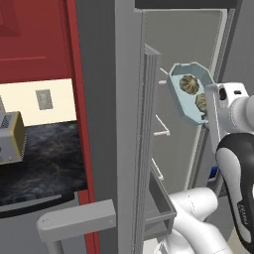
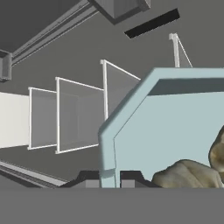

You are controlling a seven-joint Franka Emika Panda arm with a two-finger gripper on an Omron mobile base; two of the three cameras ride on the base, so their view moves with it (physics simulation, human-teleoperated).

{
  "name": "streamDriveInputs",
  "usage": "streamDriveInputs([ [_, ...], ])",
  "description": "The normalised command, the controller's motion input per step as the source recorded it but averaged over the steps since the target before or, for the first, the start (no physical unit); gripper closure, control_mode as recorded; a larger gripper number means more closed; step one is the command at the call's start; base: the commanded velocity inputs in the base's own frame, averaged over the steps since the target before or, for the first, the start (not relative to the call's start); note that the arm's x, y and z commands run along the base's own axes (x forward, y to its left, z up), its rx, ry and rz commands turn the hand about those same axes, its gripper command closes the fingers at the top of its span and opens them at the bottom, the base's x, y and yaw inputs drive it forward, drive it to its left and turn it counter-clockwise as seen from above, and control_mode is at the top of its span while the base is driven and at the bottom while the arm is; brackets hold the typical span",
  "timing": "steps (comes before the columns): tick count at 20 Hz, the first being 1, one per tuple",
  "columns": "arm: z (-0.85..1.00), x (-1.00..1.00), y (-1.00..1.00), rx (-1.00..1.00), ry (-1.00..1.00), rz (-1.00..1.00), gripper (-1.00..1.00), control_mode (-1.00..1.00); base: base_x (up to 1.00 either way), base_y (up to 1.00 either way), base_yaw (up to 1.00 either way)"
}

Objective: Place two dumplings into each of the tupperware containers and then place the containers in the fridge.

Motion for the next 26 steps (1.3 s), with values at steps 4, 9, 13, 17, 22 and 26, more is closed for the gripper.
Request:
streamDriveInputs([
  [4, 0.19, 0.24, 0.05, 0.01, 0.0, 0.0, 1.0, -1.0, 0.0, 0.0, 0.0],
  [9, 0.18, 0.68, 0.19, 0.0, 0.01, 0.0, 1.0, -1.0, 0.0, 0.0, 0.0],
  [13, 0.32, 0.72, 0.17, 0.0, 0.09, 0.0, 1.0, -1.0, 0.0, 0.0, 0.0],
  [17, 0.22, 0.87, 0.13, 0.0, 0.1, 0.0, 1.0, -1.0, 0.0, 0.0, 0.0],
  [22, 0.08, 0.82, 0.12, 0.0, 0.1, 0.0, 1.0, -1.0, 0.0, 0.0, 0.0],
  [26, 0.0, 0.81, 0.03, 0.0, 0.0, 0.03, 1.0, -1.0, 0.0, 0.0, 0.0],
])
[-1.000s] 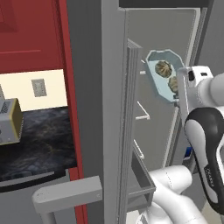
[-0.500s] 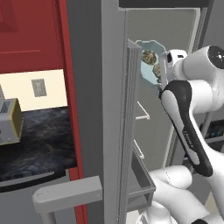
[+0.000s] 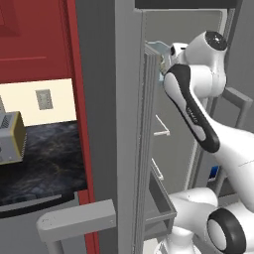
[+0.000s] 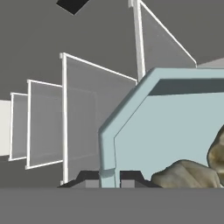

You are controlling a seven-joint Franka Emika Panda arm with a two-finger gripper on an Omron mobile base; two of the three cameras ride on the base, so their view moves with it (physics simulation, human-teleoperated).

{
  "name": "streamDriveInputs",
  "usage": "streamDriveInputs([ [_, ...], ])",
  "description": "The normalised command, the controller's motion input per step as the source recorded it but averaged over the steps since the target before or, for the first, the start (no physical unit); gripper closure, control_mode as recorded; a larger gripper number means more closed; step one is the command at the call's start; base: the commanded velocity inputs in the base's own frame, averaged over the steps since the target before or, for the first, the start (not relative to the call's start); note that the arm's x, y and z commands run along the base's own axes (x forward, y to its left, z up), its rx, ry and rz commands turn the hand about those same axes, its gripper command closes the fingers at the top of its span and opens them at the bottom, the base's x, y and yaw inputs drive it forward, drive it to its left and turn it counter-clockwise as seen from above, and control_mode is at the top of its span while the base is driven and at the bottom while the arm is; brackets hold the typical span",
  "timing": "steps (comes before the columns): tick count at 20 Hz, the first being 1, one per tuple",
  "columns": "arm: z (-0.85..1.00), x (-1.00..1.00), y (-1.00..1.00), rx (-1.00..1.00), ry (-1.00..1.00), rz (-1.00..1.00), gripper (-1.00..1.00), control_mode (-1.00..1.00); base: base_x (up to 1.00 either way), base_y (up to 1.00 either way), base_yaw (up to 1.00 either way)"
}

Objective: Place two dumplings into each of the tupperware containers and then place the containers in the fridge.

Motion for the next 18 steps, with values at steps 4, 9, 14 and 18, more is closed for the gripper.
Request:
streamDriveInputs([
  [4, -0.06, 0.64, 0.02, 0.0, 0.01, 0.06, 1.0, -1.0, 0.0, 0.0, 0.0],
  [9, -0.16, 0.31, 0.13, 0.0, 0.06, 0.01, 1.0, -1.0, 0.0, 0.0, 0.0],
  [14, -0.15, 0.23, 0.09, 0.0, 0.09, 0.0, 1.0, -1.0, 0.0, 0.0, 0.0],
  [18, 0.0, 0.4, 0.0, 0.0, 0.0, 0.0, 1.0, -1.0, 0.0, 0.0, 0.0],
])
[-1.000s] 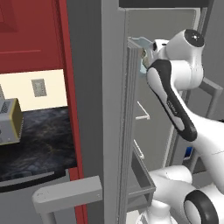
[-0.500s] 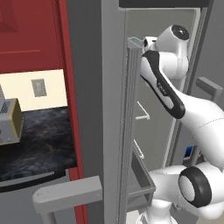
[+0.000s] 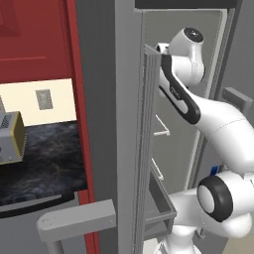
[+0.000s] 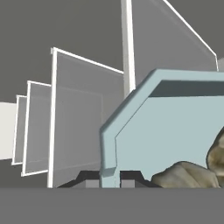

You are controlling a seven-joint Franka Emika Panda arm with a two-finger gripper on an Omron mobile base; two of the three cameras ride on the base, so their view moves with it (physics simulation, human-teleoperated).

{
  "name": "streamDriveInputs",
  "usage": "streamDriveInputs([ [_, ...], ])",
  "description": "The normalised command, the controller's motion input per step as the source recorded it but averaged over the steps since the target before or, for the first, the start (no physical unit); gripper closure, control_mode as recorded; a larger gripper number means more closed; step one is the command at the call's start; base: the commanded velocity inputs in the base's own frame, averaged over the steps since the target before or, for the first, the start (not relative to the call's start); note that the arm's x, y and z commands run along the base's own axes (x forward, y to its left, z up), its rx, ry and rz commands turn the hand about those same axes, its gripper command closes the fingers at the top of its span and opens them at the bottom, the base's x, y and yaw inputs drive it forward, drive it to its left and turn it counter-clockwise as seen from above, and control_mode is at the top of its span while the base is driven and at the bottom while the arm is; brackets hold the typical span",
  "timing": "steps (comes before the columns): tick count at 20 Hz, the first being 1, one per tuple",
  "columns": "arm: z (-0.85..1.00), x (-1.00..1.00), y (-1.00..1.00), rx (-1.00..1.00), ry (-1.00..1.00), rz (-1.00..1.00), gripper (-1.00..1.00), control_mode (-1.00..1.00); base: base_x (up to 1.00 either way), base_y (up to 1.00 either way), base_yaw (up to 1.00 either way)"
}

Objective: Place two dumplings into each of the tupperware containers and then place the containers in the fridge.

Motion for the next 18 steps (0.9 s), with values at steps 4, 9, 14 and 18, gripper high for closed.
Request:
streamDriveInputs([
  [4, 0.0, 0.49, 0.0, 0.0, 0.0, 0.0, 1.0, -1.0, 0.0, 0.0, 0.0],
  [9, -0.01, 0.46, 0.0, 0.0, 0.01, 0.0, 1.0, -1.0, 0.0, 0.0, 0.0],
  [14, -0.17, 0.35, 0.04, 0.0, 0.01, 0.0, 1.0, -1.0, 0.0, 0.0, 0.0],
  [18, -0.09, 0.21, 0.05, 0.0, 0.01, 0.0, 1.0, -1.0, 0.0, 0.0, 0.0],
])
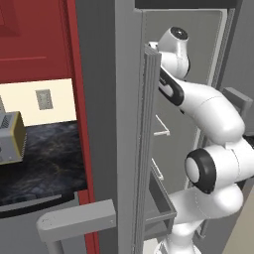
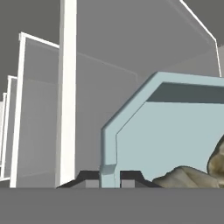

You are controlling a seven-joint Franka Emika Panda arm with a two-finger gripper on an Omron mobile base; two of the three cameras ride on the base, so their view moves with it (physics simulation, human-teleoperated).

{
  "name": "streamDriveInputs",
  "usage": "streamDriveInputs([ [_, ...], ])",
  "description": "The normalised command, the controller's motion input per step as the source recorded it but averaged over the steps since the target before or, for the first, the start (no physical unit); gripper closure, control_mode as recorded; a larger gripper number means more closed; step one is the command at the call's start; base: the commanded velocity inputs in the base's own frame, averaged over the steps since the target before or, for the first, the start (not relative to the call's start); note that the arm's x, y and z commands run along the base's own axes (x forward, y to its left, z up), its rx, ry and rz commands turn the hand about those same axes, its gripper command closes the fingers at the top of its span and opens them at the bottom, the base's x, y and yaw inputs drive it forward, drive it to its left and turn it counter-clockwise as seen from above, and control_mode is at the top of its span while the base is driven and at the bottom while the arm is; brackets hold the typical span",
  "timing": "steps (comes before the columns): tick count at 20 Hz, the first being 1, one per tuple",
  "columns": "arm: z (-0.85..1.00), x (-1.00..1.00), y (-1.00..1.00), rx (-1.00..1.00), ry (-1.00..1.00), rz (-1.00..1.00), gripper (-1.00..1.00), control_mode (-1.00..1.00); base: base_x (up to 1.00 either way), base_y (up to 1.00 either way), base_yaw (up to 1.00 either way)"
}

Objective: Place two dumplings into each of the tupperware containers and then place the containers in the fridge.

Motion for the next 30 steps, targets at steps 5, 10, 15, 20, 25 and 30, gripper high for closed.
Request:
streamDriveInputs([
  [5, 0.0, 0.31, 0.0, 0.0, 0.01, 0.0, 1.0, -1.0, 0.0, 0.0, 0.0],
  [10, 0.0, 0.24, 0.03, 0.0, 0.0, 0.0, 1.0, -1.0, 0.0, 0.0, 0.0],
  [15, -0.01, 0.08, 0.05, 0.0, 0.01, 0.0, -1.0, -1.0, 0.0, 0.0, 0.0],
  [20, 0.0, 0.0, 0.0, 0.0, 0.0, 0.0, -1.0, -1.0, 0.0, 0.0, 0.0],
  [25, 0.0, -0.09, 0.0, 0.0, -0.12, 0.0, -1.0, -1.0, 0.0, 0.0, 0.0],
  [30, 0.1, -0.51, 0.0, 0.0, -0.09, -0.04, -1.0, -1.0, 0.0, 0.0, 0.0],
])
